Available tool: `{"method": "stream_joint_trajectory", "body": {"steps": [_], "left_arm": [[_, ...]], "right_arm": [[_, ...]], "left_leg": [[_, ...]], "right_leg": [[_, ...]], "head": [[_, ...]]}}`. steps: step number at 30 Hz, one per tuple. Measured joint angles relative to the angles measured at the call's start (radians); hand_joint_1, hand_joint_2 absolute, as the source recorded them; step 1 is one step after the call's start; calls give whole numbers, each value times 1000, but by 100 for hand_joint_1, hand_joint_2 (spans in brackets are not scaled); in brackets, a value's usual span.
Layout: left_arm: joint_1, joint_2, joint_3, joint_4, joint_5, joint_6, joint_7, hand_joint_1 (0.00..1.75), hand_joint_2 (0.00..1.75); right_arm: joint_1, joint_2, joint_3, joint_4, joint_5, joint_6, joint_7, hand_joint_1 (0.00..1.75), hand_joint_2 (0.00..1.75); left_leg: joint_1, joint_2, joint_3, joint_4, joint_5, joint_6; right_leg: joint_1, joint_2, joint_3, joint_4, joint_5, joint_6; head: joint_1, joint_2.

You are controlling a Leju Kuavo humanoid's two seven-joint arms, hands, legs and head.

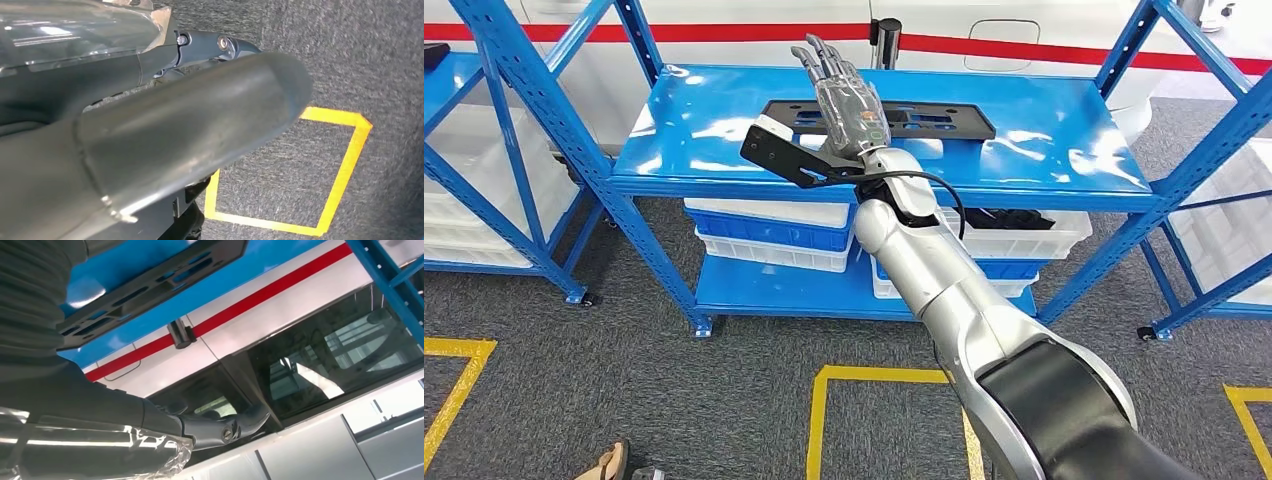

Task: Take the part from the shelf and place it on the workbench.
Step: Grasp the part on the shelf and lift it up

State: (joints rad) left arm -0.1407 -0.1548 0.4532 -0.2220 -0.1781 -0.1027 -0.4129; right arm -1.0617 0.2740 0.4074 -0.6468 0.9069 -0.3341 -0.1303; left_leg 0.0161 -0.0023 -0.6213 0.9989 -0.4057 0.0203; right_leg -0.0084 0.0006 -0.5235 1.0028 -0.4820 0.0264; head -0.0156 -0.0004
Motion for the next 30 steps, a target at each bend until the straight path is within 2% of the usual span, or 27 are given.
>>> {"method": "stream_joint_trajectory", "body": {"steps": [1,2,5,6,7,8,9,10,11,13,15,16,17,18,20,21,22,23,25,26,27,30], "left_arm": [[0,0,0,0,0,0,0,0,0],[0,0,0,0,0,0,1,0,0],[0,1,0,0,0,-1,2,0,0],[1,1,0,0,0,-1,3,0,0],[1,1,0,0,0,-1,3,0,0],[2,1,0,0,0,-1,3,0,0],[2,1,0,0,0,-1,3,0,0],[2,0,0,0,0,-1,3,0,0],[1,0,0,0,0,-1,4,0,0],[1,0,0,0,-1,-4,6,0,0],[1,0,0,0,-4,-8,9,0,0],[1,0,-1,0,-8,-10,11,0,0],[1,0,-2,0,-11,-12,12,0,0],[0,1,-3,0,-17,-13,15,0,0],[0,2,-7,0,-30,-13,20,0,0],[0,3,-10,0,-37,-11,23,0,0],[0,4,-13,0,-42,-10,26,0,0],[0,5,-17,0,-45,-9,28,0,0],[0,8,-22,0,-48,-9,32,0,0],[0,10,-24,0,-49,-9,34,0,0],[-1,11,-25,0,-50,-9,35,0,0],[-1,12,-29,0,-54,-12,37,0,0]], "right_arm": [[-1,0,0,0,0,-2,0,0,175],[-1,0,0,0,-1,-4,-1,0,175],[4,-2,2,2,-2,-7,-1,0,175],[7,-3,2,3,-2,-7,-1,0,175],[9,-4,2,4,-2,-7,-1,0,175],[10,-5,2,4,-3,-7,-1,0,175],[10,-5,2,4,-3,-7,-1,0,175],[10,-5,2,4,-3,-7,-2,0,175],[10,-5,2,5,-3,-7,-2,0,175],[9,-4,2,5,-3,-7,-5,0,175],[9,-1,3,6,-3,-8,-8,0,175],[7,0,2,6,-3,-9,-9,0,175],[5,2,2,6,-3,-10,-10,0,175],[3,4,2,7,-3,-12,-11,0,175],[2,7,3,10,-3,-16,-11,0,175],[3,8,3,13,-2,-17,-11,0,175],[5,8,3,16,-2,-18,-11,0,175],[6,7,3,18,-2,-20,-12,0,175],[7,7,3,21,-2,-23,-13,0,175],[7,7,3,23,-1,-25,-14,0,175],[8,7,3,24,0,-28,-16,0,175],[13,5,3,25,5,-37,-23,0,175]], "left_leg": [[0,-1,8,-3,-2,8],[0,-3,15,-5,-6,16],[-5,-6,30,-6,-22,31],[-8,-8,36,-6,-28,32],[-11,-11,44,-6,-34,33],[-14,-12,53,-6,-40,32],[-16,-14,62,-6,-47,31],[-19,-15,72,-6,-55,28],[-20,-16,78,-7,-62,24],[-20,-16,85,-5,-66,12],[-17,-14,87,10,-64,1],[-15,-12,80,35,-67,-4],[-13,-11,62,74,-81,-9],[-9,-9,29,131,-103,-16],[-2,-7,-56,257,-155,-30],[2,-6,-90,290,-169,-36],[6,-4,-107,288,-163,-39],[9,-3,-104,250,-134,-41],[12,1,-62,105,-31,-38],[11,1,-41,42,4,-33],[8,1,-26,-1,24,-27],[3,-1,2,-33,21,1]], "right_leg": [[0,0,-18,32,-3,1],[-1,0,-50,84,-12,0],[-1,0,-181,269,-67,-7],[-1,0,-208,290,-74,-6],[0,0,-216,276,-61,-1],[2,0,-201,217,-27,4],[5,-1,-173,136,19,7],[8,-1,-148,64,56,3],[13,0,-128,11,77,-7],[19,1,-114,-20,80,-32],[12,2,-89,-34,84,-49],[6,2,-76,-40,85,-56],[3,1,-60,-43,83,-62],[1,1,-50,-44,79,-67],[1,1,-40,-45,67,-72],[1,2,-34,-44,61,-71],[1,3,-26,-44,54,-68],[0,4,-16,-44,46,-65],[0,5,7,-44,28,-56],[2,6,16,-44,19,-51],[4,7,22,-45,9,-44],[13,8,32,-29,4,-20]], "head": [[1,0],[2,0],[4,0],[4,0],[5,0],[5,0],[5,0],[4,0],[4,0],[4,0],[5,0],[4,0],[4,0],[4,0],[3,0],[3,0],[2,0],[2,0],[1,0],[1,0],[2,0],[3,0]]}}
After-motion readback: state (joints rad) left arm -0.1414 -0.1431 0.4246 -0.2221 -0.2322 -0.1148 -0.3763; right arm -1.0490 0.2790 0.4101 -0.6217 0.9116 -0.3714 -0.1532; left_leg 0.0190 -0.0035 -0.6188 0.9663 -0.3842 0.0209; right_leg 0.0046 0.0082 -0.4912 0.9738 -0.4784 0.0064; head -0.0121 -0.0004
